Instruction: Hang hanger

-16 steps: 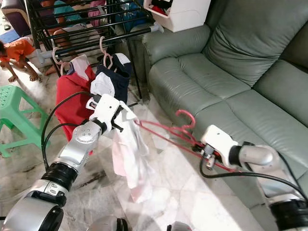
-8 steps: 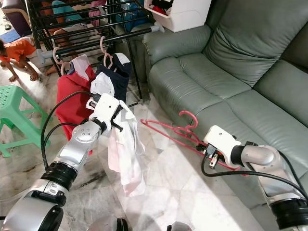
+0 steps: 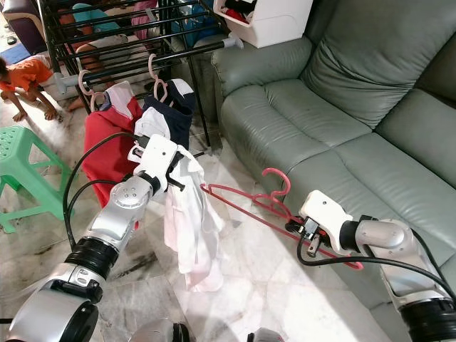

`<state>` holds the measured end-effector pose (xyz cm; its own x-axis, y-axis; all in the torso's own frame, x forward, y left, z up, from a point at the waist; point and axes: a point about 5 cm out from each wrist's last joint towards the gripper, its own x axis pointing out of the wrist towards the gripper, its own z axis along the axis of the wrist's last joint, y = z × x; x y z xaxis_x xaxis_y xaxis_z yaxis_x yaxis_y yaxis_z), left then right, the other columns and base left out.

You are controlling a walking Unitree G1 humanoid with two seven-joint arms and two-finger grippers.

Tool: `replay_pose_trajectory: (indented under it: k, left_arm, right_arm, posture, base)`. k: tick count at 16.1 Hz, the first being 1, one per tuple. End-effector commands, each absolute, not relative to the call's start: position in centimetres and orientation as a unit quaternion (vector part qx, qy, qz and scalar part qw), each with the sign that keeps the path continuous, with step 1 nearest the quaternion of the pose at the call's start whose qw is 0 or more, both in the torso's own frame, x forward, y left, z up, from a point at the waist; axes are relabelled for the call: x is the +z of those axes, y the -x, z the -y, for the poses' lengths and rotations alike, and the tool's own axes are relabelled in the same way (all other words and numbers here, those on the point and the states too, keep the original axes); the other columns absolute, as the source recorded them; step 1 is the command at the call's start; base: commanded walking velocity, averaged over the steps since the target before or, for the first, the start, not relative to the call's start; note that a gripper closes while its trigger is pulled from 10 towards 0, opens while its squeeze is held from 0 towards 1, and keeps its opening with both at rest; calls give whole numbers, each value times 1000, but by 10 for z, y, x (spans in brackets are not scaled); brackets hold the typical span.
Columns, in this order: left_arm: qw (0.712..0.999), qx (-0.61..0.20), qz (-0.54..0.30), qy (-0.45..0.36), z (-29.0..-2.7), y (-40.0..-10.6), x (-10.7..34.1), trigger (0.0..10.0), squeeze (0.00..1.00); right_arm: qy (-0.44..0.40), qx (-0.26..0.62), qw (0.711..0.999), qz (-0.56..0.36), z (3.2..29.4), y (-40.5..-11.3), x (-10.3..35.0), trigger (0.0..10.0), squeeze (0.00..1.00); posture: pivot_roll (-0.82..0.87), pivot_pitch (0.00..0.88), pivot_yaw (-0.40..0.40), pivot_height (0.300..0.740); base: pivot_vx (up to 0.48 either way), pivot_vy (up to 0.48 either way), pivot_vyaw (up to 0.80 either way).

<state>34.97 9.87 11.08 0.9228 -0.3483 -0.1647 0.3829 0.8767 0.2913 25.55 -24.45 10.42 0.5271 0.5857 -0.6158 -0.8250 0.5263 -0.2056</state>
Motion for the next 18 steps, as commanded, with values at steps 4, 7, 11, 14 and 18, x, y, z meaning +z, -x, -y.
replay_pose_trajectory:
  k: [4,7,11,14,18]
  left_arm:
    - [969,-196,-27,-146,-99,-354,129,10000,0]
    - [967,-214,-20,-139,-98,-353,133,10000,0]
    - [961,-249,-6,-122,-86,-348,139,10000,0]
    - [958,-277,5,-70,-71,-342,150,10000,0]
    - [952,-300,18,-52,-59,-336,161,10000,0]
  right_arm:
    - [274,404,841,-233,246,-263,107,10000,0]
    - [288,387,845,-230,250,-267,108,10000,0]
    - [290,375,852,-221,251,-270,107,10000,0]
    - [286,372,856,-219,251,-271,106,10000,0]
    - [277,364,863,-213,250,-274,104,10000,0]
  posture:
    - [-74,0,42,740]
    - [-71,0,41,740]
    - [-75,0,41,740]
    - [-74,0,40,740]
    - [-74,0,40,740]
  base:
    - [0,0,0]
    - [0,0,0]
    - [0,0,0]
    - [0,0,0]
    - [0,0,0]
